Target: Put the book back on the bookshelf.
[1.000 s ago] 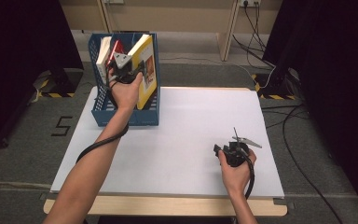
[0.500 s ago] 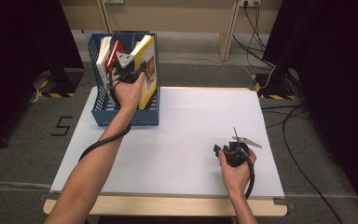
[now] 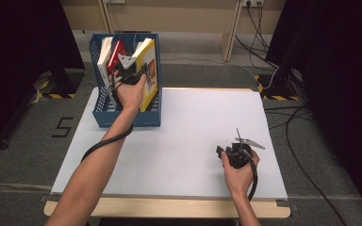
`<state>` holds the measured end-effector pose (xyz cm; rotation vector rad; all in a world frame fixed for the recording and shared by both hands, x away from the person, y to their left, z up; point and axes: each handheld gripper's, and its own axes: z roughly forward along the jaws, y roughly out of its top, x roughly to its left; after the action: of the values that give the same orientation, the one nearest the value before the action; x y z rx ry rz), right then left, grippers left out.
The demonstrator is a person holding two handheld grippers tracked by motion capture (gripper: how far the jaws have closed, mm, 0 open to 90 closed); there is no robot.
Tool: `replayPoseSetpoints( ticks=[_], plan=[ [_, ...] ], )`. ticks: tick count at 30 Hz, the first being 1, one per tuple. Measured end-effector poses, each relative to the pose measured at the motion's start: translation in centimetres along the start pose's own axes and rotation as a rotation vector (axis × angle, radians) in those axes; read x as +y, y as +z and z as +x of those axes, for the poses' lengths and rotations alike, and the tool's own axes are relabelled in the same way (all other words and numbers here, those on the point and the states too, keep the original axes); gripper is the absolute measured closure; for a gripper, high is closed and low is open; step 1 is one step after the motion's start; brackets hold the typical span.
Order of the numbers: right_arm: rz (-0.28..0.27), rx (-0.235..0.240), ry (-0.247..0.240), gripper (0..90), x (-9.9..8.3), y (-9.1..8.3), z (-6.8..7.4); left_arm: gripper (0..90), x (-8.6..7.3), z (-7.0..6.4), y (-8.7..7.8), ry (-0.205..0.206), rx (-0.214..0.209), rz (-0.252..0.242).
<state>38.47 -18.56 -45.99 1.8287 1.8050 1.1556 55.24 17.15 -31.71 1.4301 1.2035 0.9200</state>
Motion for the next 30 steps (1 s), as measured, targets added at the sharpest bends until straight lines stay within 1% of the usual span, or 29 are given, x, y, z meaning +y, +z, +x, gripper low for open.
replayPoseSetpoints(
  ticks=[7, 13, 14, 19, 21, 24, 28, 30],
  plan=[
    [0.0, -0.003, -0.002, 55.9, 0.0, 0.0, 0.0, 75.0, -0.2, -0.1, 0.5, -0.005, 0.001, -0.003],
    [-0.005, -0.004, -0.002, 55.9, 0.0, 0.0, -0.1, 75.0, -0.3, -0.2, 0.9, -0.002, 0.003, -0.001],
    [-0.005, -0.001, 0.005, 55.9, 0.0, 0.0, 0.0, 75.0, -0.3, -0.2, 0.9, -0.002, 0.003, -0.002],
    [0.002, -0.001, 0.003, 55.9, 0.0, 0.0, -0.1, 75.0, -0.4, -0.4, 1.1, 0.001, 0.004, -0.001],
    [0.0, -0.001, 0.007, 55.9, 0.0, 0.0, -0.1, 75.0, -0.4, -0.4, 1.3, 0.001, 0.006, 0.0],
    [-0.001, -0.006, -0.001, 55.9, 0.0, -0.1, -0.1, 74.9, -0.5, -0.3, 1.5, 0.0, 0.008, 0.002],
    [0.002, -0.002, 0.01, 55.9, 0.0, 0.0, -0.1, 75.0, -0.6, -0.2, 1.7, 0.0, 0.007, 0.002],
    [0.005, -0.002, 0.009, 55.9, 0.0, 0.0, 0.0, 74.9, -0.7, -0.2, 1.8, -0.004, 0.007, 0.002]
  ],
)
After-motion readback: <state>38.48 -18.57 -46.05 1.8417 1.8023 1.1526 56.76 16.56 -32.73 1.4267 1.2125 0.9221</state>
